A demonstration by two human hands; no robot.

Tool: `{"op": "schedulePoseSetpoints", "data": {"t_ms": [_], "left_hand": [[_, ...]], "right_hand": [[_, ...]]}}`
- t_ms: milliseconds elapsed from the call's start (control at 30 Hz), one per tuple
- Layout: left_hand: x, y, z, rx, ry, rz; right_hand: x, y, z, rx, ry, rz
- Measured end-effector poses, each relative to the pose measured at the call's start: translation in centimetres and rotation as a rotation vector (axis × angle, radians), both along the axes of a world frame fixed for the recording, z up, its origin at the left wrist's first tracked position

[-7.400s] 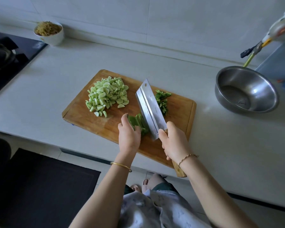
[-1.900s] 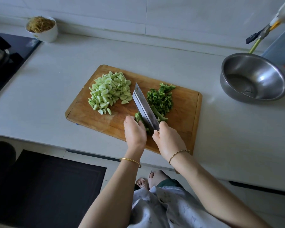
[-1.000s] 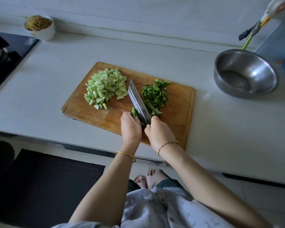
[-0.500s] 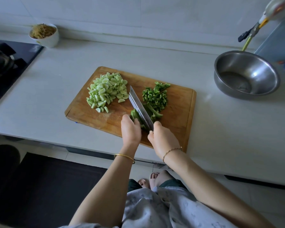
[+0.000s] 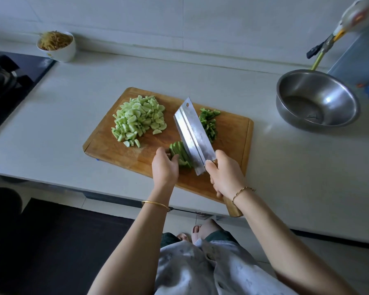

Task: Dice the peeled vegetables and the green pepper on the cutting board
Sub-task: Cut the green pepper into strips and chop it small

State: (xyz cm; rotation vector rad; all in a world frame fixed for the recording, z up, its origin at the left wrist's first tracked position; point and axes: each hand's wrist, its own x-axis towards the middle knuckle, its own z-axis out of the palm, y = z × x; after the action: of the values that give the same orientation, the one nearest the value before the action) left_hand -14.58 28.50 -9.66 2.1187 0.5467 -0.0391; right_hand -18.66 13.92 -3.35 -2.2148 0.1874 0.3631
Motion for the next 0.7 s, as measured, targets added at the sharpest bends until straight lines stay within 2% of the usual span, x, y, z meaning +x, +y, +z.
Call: {"op": "schedulePoseSetpoints", "data": {"t_ms": [167,367,700], "left_hand": [[0.3,-0.1,0.0,-0.036,0.030,0.032],[0.6,0.1,0.2,0.050,0.061,0.023],[0.9,0.1,0.0,0.005,0.080,0.037]], "right_hand": [[-0.9,0.1,0.0,-0.024,-0.006,0.019],[-1.2,0.6,-0.2,-0.041,0.033,0.034],[-0.9,3.3,-0.3,-0.249,0.011,0.091]]}}
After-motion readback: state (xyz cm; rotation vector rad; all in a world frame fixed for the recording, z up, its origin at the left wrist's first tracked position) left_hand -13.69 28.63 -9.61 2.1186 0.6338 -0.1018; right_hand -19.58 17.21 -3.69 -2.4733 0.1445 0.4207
